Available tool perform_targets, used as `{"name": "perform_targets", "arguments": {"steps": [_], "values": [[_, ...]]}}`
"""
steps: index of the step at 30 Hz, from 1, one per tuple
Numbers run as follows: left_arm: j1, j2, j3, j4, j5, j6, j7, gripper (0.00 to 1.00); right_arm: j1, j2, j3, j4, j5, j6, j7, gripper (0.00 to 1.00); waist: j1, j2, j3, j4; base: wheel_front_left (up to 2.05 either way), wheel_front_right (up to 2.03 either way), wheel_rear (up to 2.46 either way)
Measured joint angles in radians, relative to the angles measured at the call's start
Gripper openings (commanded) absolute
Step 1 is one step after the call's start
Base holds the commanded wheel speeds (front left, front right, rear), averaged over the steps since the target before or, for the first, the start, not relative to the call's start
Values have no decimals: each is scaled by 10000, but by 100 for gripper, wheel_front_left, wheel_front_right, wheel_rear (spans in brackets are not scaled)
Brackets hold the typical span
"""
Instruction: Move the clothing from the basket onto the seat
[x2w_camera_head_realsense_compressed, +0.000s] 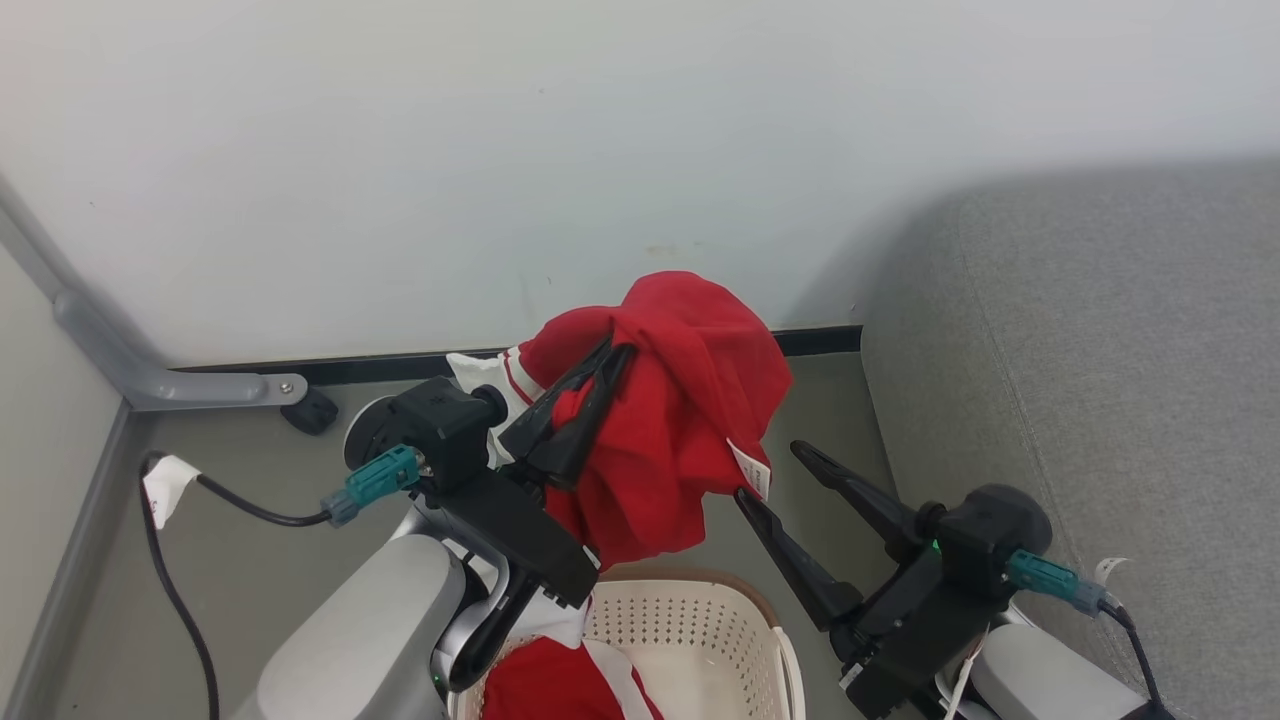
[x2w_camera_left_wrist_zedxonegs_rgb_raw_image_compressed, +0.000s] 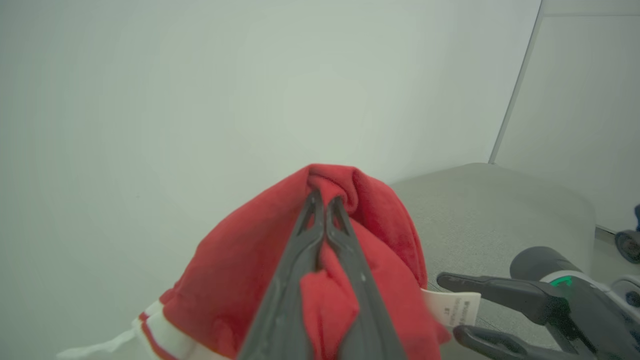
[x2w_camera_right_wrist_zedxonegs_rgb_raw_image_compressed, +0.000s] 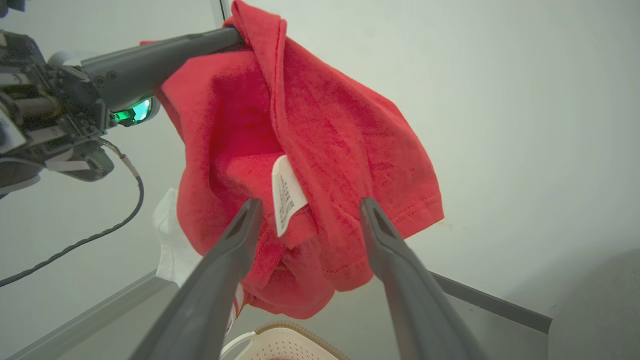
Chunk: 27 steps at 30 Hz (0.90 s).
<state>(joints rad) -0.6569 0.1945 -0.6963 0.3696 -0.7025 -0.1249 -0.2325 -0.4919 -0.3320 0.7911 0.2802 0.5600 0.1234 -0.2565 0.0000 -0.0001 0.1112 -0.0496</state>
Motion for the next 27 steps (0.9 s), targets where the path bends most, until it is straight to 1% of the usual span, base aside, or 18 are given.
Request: {"name": "perform_targets", "arguments": {"steps": [6, 7, 12, 16, 19, 22, 23, 24, 27], "values": [[2, -58, -322, -297, -8, 0, 213, 0, -697, 59, 514, 543, 21, 0, 2, 100, 1, 1, 77, 112, 0, 0, 0], [-1, -119, -476, -380, -13, 0, 290, 0, -932, 84, 708, 878, 27, 0, 94, 100, 1, 1, 112, 164, 0, 0, 0], [-101, -286, -825, -552, -199, 0, 460, 0, -1317, 180, 1152, 1593, 65, 0, 186, 100, 1, 2, 198, 334, 0, 0, 0], [-195, -364, -1018, -640, -316, 0, 550, 0, -1815, 431, 1804, 2034, 117, 0, 280, 100, 1, 1, 245, 464, 0, 0, 0], [-197, -370, -1220, -688, -351, 0, 639, 0, -2170, 686, 2054, 2318, 178, 2, 274, 100, 1, 1, 271, 529, 0, 0, 0], [-197, -370, -1285, -761, -441, 0, 654, 0, -2496, 798, 2226, 2612, 236, 2, 265, 100, 1, 1, 286, 564, 0, 0, 0], [-197, -370, -1298, -782, -449, 0, 679, 0, -2582, 815, 2274, 2736, 291, 2, 263, 66, 1, 2, 288, 576, 0, 0, 0], [-197, -368, -1310, -794, -451, 0, 694, 0, -2633, 821, 2303, 2819, 336, 2, 261, 0, 1, 1, 290, 586, 0, 0, 0], [-197, -351, -1333, -796, -512, 0, 727, 0, -2737, 846, 2445, 3047, 466, 2, 251, 0, 1, 1, 286, 612, 0, 0, 0]]}}
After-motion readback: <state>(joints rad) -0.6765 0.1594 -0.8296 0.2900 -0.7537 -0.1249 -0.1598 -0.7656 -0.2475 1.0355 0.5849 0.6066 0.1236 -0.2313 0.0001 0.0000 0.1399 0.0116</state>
